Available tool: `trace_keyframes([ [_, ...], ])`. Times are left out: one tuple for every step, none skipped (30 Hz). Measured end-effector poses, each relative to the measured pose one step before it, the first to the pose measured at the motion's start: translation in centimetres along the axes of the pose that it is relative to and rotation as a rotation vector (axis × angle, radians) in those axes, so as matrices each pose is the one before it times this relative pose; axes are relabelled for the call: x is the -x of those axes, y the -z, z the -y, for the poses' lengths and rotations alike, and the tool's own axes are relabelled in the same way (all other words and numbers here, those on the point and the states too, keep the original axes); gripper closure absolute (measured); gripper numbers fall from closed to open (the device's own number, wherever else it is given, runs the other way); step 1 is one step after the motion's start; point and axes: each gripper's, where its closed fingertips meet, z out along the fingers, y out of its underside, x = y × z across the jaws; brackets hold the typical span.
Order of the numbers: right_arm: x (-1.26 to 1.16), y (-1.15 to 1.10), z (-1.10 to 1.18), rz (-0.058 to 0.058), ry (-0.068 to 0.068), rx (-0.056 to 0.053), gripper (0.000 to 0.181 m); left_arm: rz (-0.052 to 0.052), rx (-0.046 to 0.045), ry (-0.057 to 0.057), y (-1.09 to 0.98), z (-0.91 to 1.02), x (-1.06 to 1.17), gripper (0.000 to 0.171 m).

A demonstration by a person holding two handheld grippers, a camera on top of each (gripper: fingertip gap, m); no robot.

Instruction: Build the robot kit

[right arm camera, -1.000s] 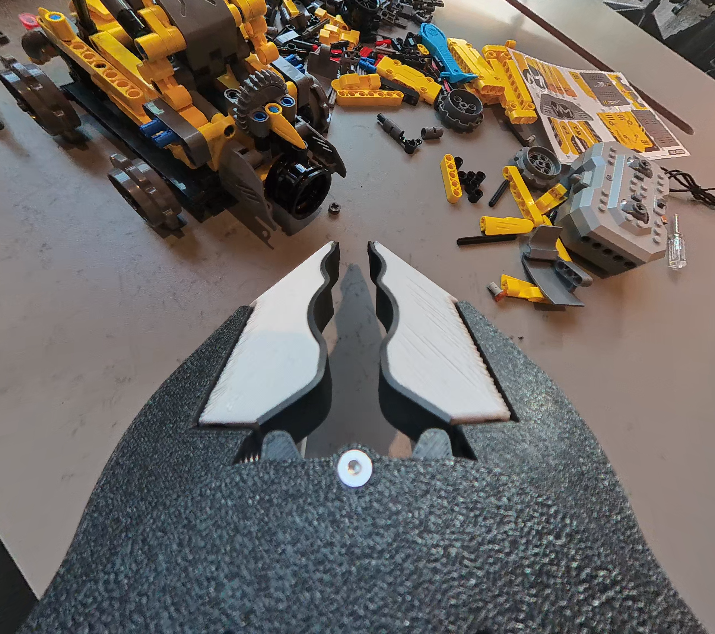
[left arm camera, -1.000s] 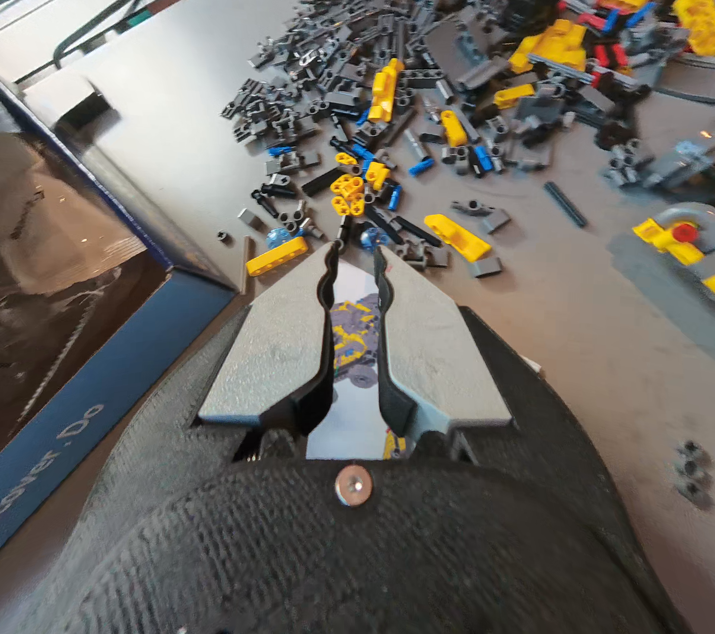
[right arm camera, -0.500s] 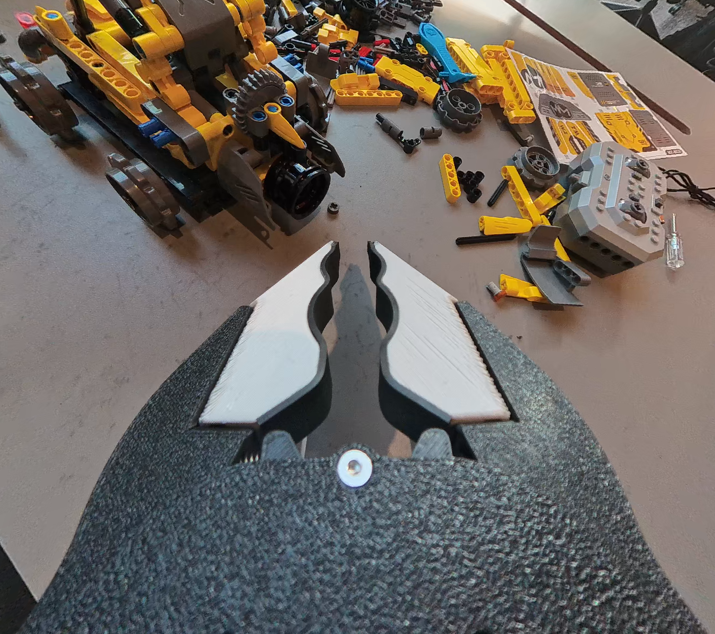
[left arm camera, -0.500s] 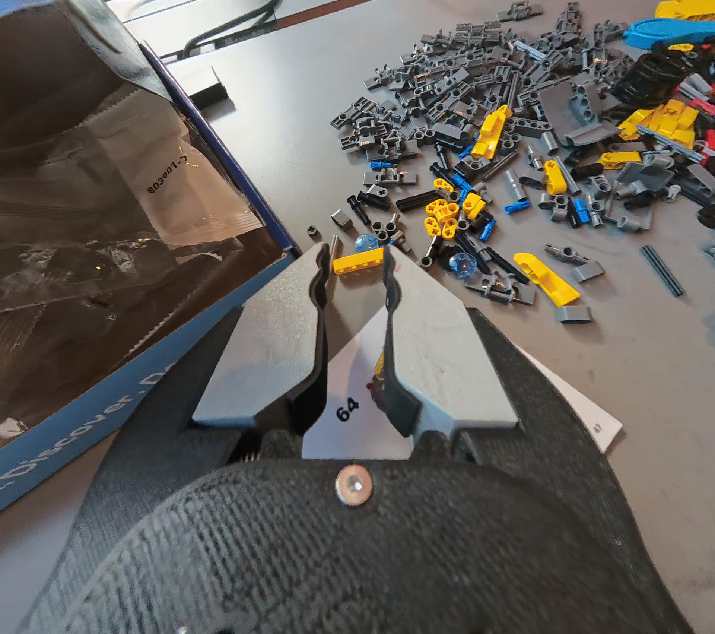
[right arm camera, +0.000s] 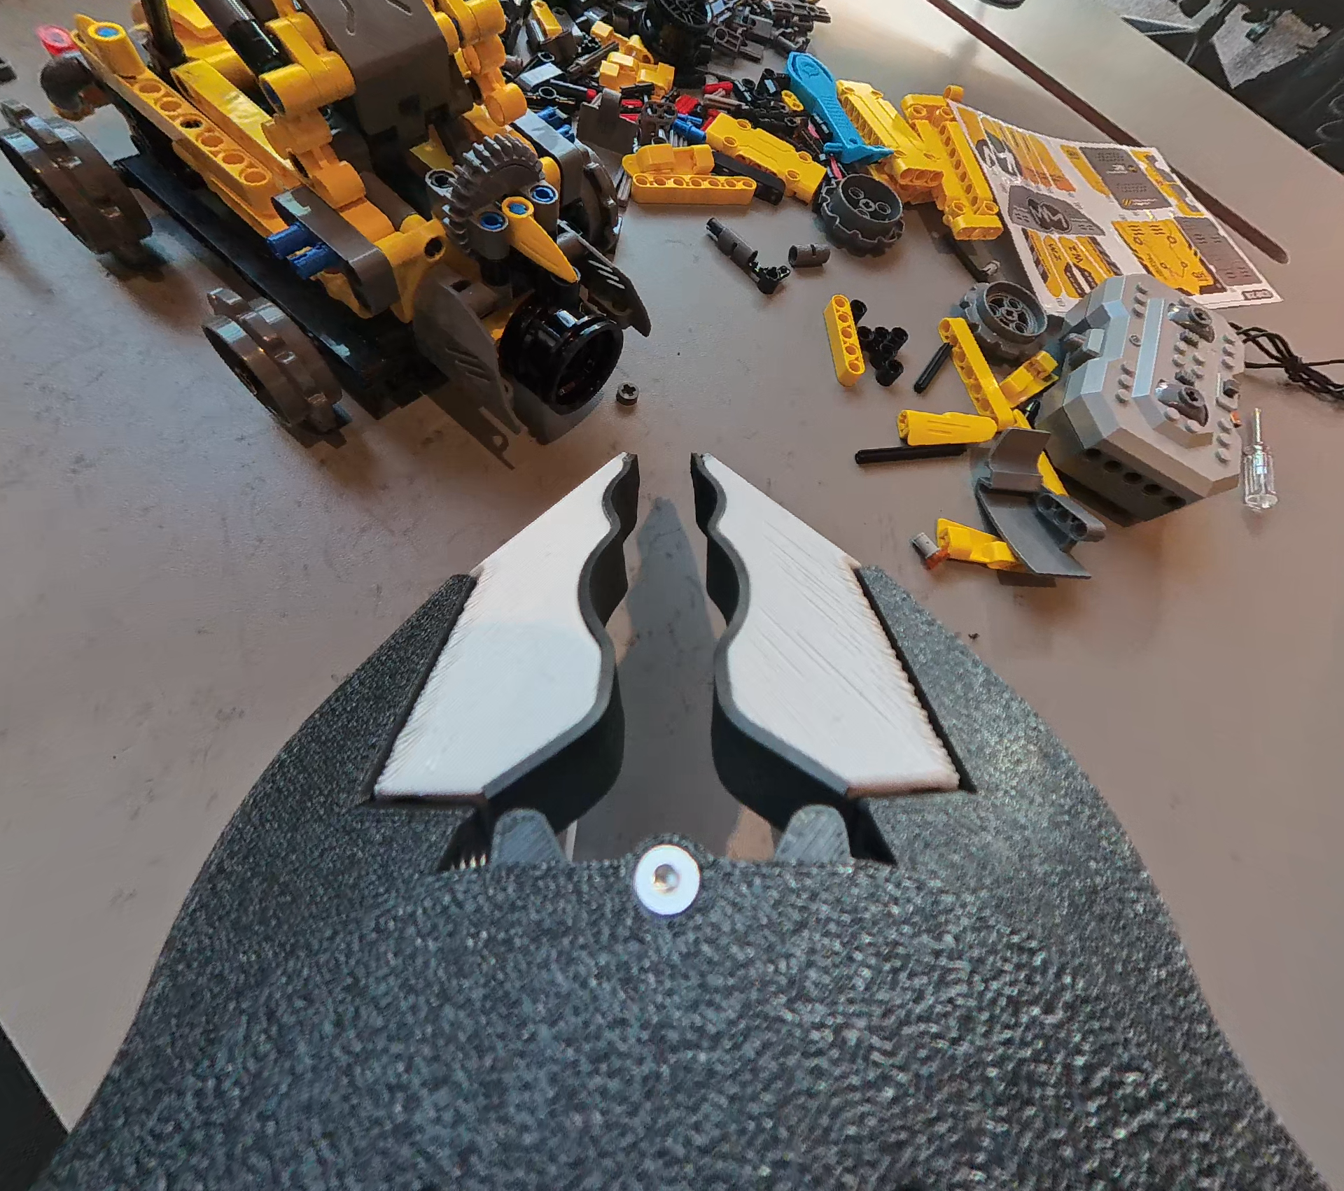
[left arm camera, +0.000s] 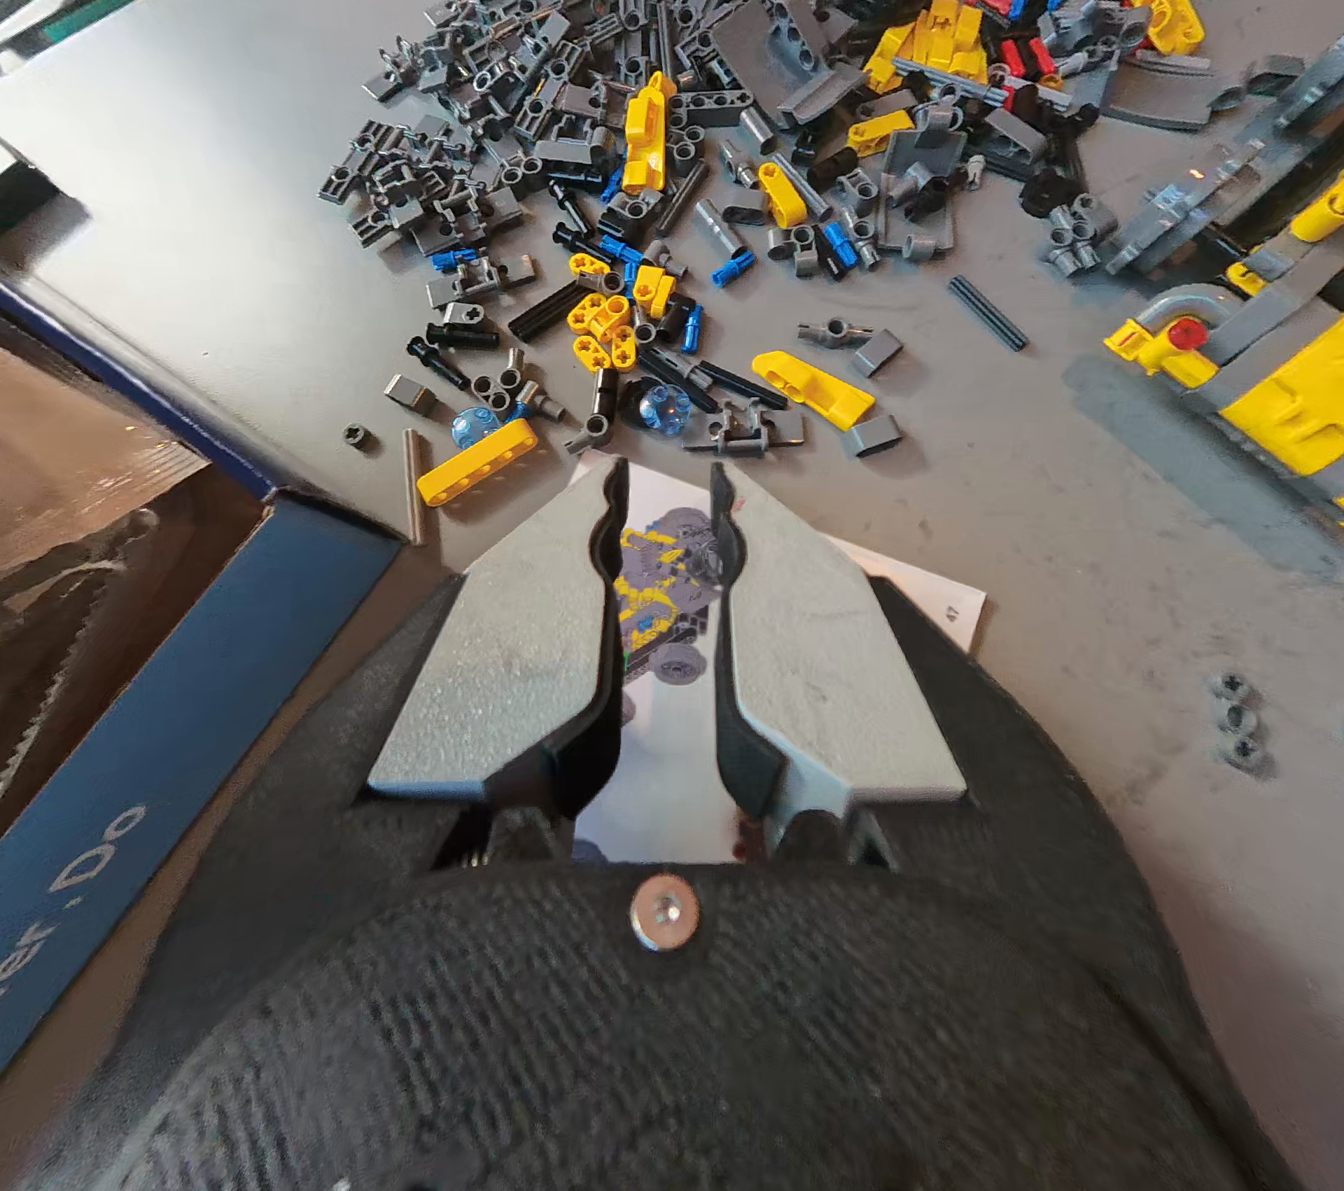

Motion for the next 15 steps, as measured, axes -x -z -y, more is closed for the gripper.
trace_keyframes([
  [0.014, 0.011, 0.009, -0.0011, 0.0018, -0.0006, 0.166, -0.0003, 0.00354, -0.0042, -0.133, 0.0, -0.209, 0.151],
  [0.0, 0.015, 0.033, -0.0019, 0.0034, -0.0018, 0.167, -0.0027, 0.00204, -0.005, -0.124, 0.005, -0.248, 0.151],
  [0.034, 0.018, 0.028, -0.0014, 0.0045, -0.0018, 0.169, -0.0055, 0.00035, -0.0022, -0.108, 0.025, -0.253, 0.15],
  [0.022, 0.004, 0.011, -0.0014, 0.0045, -0.0007, 0.17, -0.0057, -0.00203, 0.0039, -0.093, 0.074, -0.216, 0.15],
  [0.019, -0.005, 0.002, -0.0012, 0.0033, 0.0005, 0.17, -0.0073, -0.00391, 0.0083, -0.081, 0.111, -0.209, 0.149],
  [0.026, -0.011, -0.001, 0.0001, 0.002, 0.0006, 0.17, -0.0101, -0.00221, 0.0086, -0.062, 0.105, -0.23, 0.149],
  [-0.012, 0.013, -0.002, -0.0009, 0.0005, -0.0006, 0.17, -0.0087, 0.00079, 0.0062, -0.053, 0.063, -0.23, 0.147],
  [-0.05, 0.02, 0.031, -0.0036, -0.0012, -0.0023, 0.17, -0.0034, 0.00134, 0.0041, -0.041, 0.073, -0.152, 0.144],
  [-0.085, 0.042, 0.04, -0.0052, -0.0018, -0.0038, 0.17, -0.0041, -0.00087, 0.003, -0.016, 0.162, -0.156, 0.144],
  [-0.061, 0.053, 0.051, -0.0038, -0.0012, -0.004, 0.17, -0.0105, -0.00237, 0.0013, -0.03, 0.268, -0.241, 0.144],
  [-0.032, 0.033, 0.031, -0.0022, -0.0007, -0.0029, 0.17, -0.0126, 0.00004, -0.0023, -0.044, 0.37, -0.252, 0.144],
  [0.002, 0.013, 0.02, -0.0005, 0.0003, -0.0013, 0.17, -0.0089, 0.00405, -0.0082, -0.046, 0.451, -0.225, 0.144],
  [0.019, -0.011, -0.005, 0.0004, 0.001, 0.0005, 0.17, -0.0075, 0.00506, -0.0161, -0.044, 0.569, -0.246, 0.144],
  [0.025, -0.022, -0.025, 0.0011, 0.0012, 0.002, 0.171, -0.0107, 0.00379, -0.0238, -0.032, 0.701, -0.368, 0.145],
  [0.013, -0.03, -0.023, 0.0004, 0.0014, 0.0022, 0.171, -0.0135, 0.00431, -0.03, -0.073, 0.763, -0.457, 0.145],
])
